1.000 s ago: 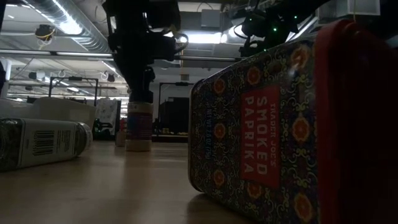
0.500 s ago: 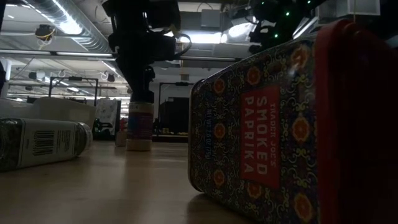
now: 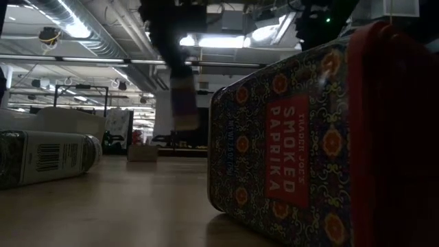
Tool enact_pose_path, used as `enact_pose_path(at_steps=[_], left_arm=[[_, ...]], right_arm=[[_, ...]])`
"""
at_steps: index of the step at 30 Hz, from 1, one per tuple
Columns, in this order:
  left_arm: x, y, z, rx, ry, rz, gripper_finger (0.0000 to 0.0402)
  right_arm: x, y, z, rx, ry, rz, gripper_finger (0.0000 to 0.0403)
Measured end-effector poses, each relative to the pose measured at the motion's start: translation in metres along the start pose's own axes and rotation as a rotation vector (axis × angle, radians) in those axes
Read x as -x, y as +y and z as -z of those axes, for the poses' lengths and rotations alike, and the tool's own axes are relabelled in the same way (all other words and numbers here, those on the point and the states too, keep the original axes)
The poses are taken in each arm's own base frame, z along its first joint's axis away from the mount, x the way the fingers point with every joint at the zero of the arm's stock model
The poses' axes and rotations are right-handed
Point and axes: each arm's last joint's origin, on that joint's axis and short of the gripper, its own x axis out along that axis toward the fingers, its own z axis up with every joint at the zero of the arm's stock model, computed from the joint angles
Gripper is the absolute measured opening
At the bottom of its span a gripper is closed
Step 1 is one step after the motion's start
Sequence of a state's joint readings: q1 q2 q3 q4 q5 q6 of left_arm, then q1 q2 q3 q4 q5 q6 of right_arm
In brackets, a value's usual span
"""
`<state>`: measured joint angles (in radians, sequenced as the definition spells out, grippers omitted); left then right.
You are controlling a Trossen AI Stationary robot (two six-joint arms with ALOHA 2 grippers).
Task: Sort spices by type
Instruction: Put the purple seasoning bottle into the top transparent bin
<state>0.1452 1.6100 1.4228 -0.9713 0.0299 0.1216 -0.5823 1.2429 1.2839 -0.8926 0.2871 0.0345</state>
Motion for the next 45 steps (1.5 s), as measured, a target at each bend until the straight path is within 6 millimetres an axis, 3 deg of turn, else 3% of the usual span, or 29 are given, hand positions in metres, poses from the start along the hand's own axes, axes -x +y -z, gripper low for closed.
enact_pose_path(at_steps=[7,13,20,26,31,45], left_arm=[[0.032,0.02,-0.026,-0.082,-0.198,-0.07,0.0189],[0.034,0.045,-0.043,-0.118,-0.384,-0.163,0.0191],[-0.007,0.065,-0.06,-0.123,-0.415,-0.196,0.0192],[-0.059,0.069,-0.066,-0.171,-0.313,-0.165,0.0193],[-0.083,0.071,-0.07,-0.165,-0.221,-0.131,0.0194],[-0.093,0.071,-0.069,-0.15,-0.129,-0.095,0.0195]], right_arm=[[0.017,-0.002,0.01,-0.067,0.03,-0.111,0.027],[0.018,0.0,0.011,-0.095,0.047,-0.208,0.027],[0.019,0.003,0.013,-0.097,0.074,-0.315,0.027],[0.02,0.003,0.016,-0.092,0.109,-0.317,0.027],[0.019,0.003,0.016,-0.092,0.108,-0.317,0.027],[0.019,0.003,0.016,-0.092,0.108,-0.316,0.027]])
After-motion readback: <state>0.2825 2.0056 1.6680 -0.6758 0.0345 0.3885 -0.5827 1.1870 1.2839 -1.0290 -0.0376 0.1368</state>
